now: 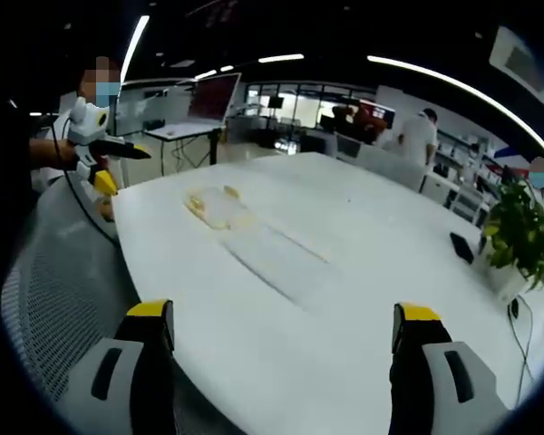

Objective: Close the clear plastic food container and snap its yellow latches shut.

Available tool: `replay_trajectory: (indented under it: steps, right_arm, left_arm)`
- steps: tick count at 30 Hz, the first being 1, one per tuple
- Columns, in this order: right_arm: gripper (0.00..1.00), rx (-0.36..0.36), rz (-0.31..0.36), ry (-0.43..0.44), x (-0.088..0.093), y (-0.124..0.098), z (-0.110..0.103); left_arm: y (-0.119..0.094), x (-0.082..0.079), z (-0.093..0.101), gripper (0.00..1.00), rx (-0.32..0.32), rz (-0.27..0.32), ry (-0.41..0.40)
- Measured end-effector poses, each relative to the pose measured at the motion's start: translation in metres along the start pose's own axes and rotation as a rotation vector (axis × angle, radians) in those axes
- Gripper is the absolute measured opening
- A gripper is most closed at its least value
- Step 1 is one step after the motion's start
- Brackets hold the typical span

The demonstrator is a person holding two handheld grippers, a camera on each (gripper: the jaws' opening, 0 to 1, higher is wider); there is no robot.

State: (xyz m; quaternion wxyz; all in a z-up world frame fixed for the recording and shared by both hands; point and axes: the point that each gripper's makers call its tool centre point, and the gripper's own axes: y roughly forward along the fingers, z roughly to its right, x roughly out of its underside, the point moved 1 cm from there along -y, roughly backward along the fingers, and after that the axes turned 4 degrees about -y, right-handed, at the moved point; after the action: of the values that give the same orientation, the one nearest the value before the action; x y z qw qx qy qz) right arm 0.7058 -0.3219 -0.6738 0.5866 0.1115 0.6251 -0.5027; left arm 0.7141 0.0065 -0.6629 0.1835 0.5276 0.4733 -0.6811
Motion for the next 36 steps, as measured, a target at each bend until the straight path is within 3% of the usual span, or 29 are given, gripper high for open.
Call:
replay_trajectory:
  steps: [36]
  right_arm:
    - [0.98,-0.035,0.008,-0.005,-0.0069,0.0056,-0.0095]
  left_arm:
    - [-0.0017,-0.0019,-0.0032,0.99,-0.007,0.015,-0.006]
